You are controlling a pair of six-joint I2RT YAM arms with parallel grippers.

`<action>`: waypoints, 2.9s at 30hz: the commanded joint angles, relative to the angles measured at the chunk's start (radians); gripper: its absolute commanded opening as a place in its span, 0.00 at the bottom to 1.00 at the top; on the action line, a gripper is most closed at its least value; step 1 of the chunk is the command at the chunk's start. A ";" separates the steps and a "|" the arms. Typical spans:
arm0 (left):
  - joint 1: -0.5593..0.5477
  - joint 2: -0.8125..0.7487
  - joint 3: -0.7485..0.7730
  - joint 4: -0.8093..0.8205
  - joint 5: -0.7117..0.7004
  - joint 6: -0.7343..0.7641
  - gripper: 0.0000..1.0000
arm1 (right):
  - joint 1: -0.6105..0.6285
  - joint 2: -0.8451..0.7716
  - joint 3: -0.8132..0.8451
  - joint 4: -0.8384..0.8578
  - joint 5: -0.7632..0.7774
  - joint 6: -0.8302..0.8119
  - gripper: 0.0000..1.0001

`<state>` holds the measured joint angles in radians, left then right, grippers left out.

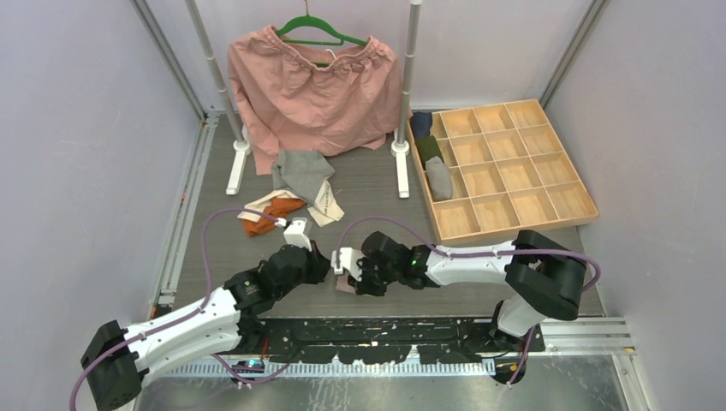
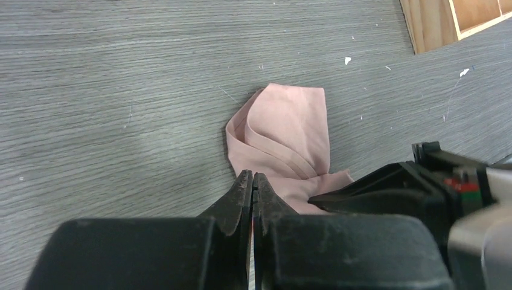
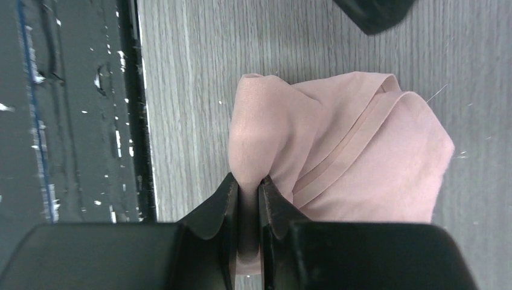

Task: Roll the underwear
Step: Roll the underwear to the center of the board.

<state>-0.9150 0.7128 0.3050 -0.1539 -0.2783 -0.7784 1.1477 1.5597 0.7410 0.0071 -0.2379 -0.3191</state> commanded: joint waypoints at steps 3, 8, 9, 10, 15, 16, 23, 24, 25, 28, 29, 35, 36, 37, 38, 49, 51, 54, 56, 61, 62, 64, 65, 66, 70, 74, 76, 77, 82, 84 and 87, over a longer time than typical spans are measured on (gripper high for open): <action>0.002 -0.042 -0.019 -0.001 -0.002 -0.002 0.01 | -0.098 0.029 0.003 -0.012 -0.328 0.215 0.03; 0.002 -0.072 -0.039 0.030 0.031 0.013 0.01 | -0.163 0.106 0.030 0.038 -0.470 0.349 0.04; 0.002 -0.074 -0.042 0.042 0.044 0.019 0.01 | -0.177 0.120 0.035 0.045 -0.485 0.375 0.04; 0.002 -0.075 -0.044 0.054 0.057 0.024 0.01 | -0.194 0.134 0.043 0.048 -0.506 0.396 0.04; 0.002 -0.045 -0.044 0.121 0.140 0.067 0.01 | -0.246 0.181 0.056 0.083 -0.542 0.499 0.04; 0.002 -0.036 -0.044 0.139 0.157 0.074 0.01 | -0.256 0.187 0.058 0.087 -0.541 0.514 0.04; 0.002 0.049 -0.040 0.257 0.264 0.107 0.01 | -0.298 0.240 0.052 0.096 -0.526 0.577 0.04; 0.002 0.064 -0.036 0.266 0.272 0.114 0.01 | -0.302 0.246 0.051 0.100 -0.520 0.584 0.04; 0.001 0.079 -0.033 0.276 0.273 0.118 0.01 | -0.304 0.250 0.052 0.095 -0.514 0.591 0.04; 0.001 0.124 -0.025 0.297 0.320 0.127 0.01 | -0.315 0.256 0.050 0.086 -0.491 0.597 0.05; 0.001 0.135 -0.024 0.304 0.326 0.128 0.01 | -0.318 0.257 0.049 0.082 -0.478 0.597 0.07; 0.001 0.186 -0.021 0.336 0.340 0.135 0.01 | -0.323 0.223 0.020 0.087 -0.414 0.592 0.10; 0.001 0.194 -0.019 0.340 0.338 0.136 0.01 | -0.323 0.218 0.013 0.093 -0.409 0.589 0.10; 0.001 0.202 -0.015 0.339 0.331 0.137 0.01 | -0.322 0.209 0.008 0.092 -0.404 0.583 0.10; 0.001 0.212 -0.010 0.335 0.316 0.137 0.01 | -0.323 0.202 0.002 0.091 -0.397 0.568 0.09; 0.001 0.398 0.072 0.398 0.246 0.169 0.01 | -0.320 0.181 -0.031 0.077 -0.374 0.519 0.07; 0.001 0.437 0.084 0.407 0.252 0.169 0.01 | -0.322 0.177 -0.032 0.077 -0.373 0.520 0.07; 0.001 0.482 0.089 0.407 0.248 0.164 0.01 | -0.321 0.172 -0.035 0.079 -0.366 0.523 0.07; 0.001 0.503 0.084 0.409 0.243 0.159 0.01 | -0.322 0.172 -0.037 0.079 -0.364 0.529 0.07; 0.001 0.527 0.067 0.404 0.224 0.149 0.01 | -0.322 0.167 -0.046 0.090 -0.355 0.554 0.07; 0.001 0.529 0.063 0.401 0.217 0.147 0.01 | -0.322 0.166 -0.046 0.093 -0.354 0.557 0.07; 0.001 0.535 0.062 0.388 0.207 0.144 0.01 | -0.321 0.163 -0.050 0.099 -0.351 0.568 0.07; 0.001 0.538 0.062 0.380 0.203 0.143 0.01 | -0.321 0.162 -0.054 0.101 -0.350 0.572 0.07; 0.001 0.540 0.062 0.375 0.199 0.142 0.01 | -0.322 0.160 -0.056 0.102 -0.350 0.578 0.07; 0.001 0.536 0.059 0.351 0.176 0.137 0.01 | -0.321 0.151 -0.071 0.106 -0.348 0.599 0.08; 0.001 0.525 0.058 0.335 0.162 0.136 0.01 | -0.322 0.135 -0.095 0.119 -0.341 0.619 0.08; 0.001 0.522 0.057 0.334 0.161 0.136 0.01 | -0.321 0.132 -0.102 0.122 -0.336 0.625 0.08; 0.001 0.522 0.058 0.331 0.160 0.137 0.01 | -0.321 0.133 -0.105 0.123 -0.336 0.628 0.08; 0.001 0.502 0.062 0.323 0.169 0.135 0.01 | -0.322 0.147 -0.107 0.132 -0.332 0.637 0.08; 0.001 0.471 0.071 0.304 0.169 0.135 0.01 | -0.322 0.148 -0.109 0.134 -0.325 0.641 0.08; 0.001 0.412 0.084 0.267 0.153 0.148 0.01 | -0.322 0.137 -0.118 0.139 -0.309 0.640 0.08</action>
<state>-0.9142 1.2037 0.3626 0.1646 -0.0895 -0.6460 0.8379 1.6871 0.6674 0.2260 -0.6903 0.3450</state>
